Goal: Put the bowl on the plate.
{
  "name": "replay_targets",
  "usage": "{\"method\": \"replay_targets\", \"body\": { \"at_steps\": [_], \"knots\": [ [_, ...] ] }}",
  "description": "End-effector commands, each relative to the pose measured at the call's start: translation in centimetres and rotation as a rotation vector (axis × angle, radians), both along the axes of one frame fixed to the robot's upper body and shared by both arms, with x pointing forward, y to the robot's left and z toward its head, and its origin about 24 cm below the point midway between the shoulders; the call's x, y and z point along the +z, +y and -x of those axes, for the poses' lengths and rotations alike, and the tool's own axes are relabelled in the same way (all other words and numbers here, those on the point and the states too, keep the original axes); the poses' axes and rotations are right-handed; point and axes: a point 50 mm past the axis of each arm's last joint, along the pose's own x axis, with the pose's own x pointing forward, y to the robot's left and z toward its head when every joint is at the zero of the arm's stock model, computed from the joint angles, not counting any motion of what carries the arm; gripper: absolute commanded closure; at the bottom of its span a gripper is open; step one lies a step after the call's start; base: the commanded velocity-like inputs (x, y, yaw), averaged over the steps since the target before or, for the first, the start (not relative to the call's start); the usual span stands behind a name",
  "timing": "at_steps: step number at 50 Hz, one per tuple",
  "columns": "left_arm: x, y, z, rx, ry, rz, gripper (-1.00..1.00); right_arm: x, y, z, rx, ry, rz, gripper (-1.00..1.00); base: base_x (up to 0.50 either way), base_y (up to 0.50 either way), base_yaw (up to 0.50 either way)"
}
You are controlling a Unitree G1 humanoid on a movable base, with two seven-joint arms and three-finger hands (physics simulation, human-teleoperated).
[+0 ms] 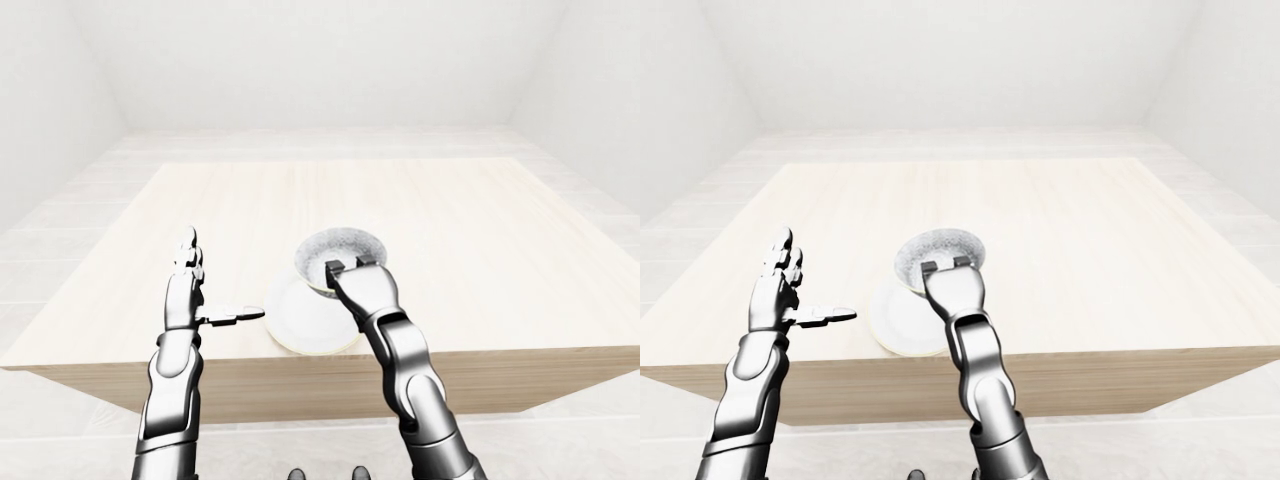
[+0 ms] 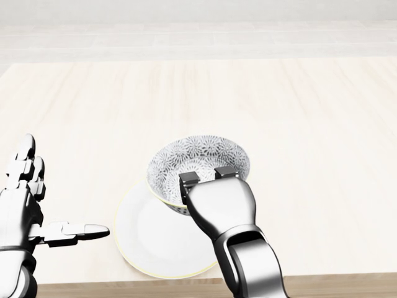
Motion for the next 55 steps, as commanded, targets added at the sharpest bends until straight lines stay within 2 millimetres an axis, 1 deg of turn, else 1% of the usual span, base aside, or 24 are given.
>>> {"method": "replay_targets", "body": {
  "at_steps": [1,4,18,31,34,55],
  "knots": [
    [-0.1,0.0,0.0,-0.001,0.002,-0.001,-1.0,-0.2,0.6,0.5,0.02,-0.007,-0.013,1.0,0.0,0.0,0.0],
    [-0.2,0.0,-0.1,0.0,0.003,0.0,-1.0,-0.5,0.8,0.7,0.03,0.011,-0.019,1.0,0.0,0.0,0.0],
    [-0.5,0.1,-0.3,0.002,0.007,-0.002,-1.0,-0.9,1.3,0.8,0.049,0.019,-0.034,1.0,0.0,0.0,0.0],
    [-0.4,0.1,-0.2,0.003,0.005,-0.003,-1.0,-0.8,1.4,0.6,0.056,0.018,-0.053,1.0,0.0,0.0,0.0],
    [-0.3,0.2,-0.2,0.006,0.005,0.0,-1.0,-0.3,1.5,0.4,0.06,0.002,-0.088,1.0,0.0,0.0,0.0],
    [-0.4,0.2,-0.2,0.007,0.006,-0.001,-1.0,-0.8,1.9,0.0,0.081,0.014,-0.117,1.0,0.0,0.0,0.0]
  ]
}}
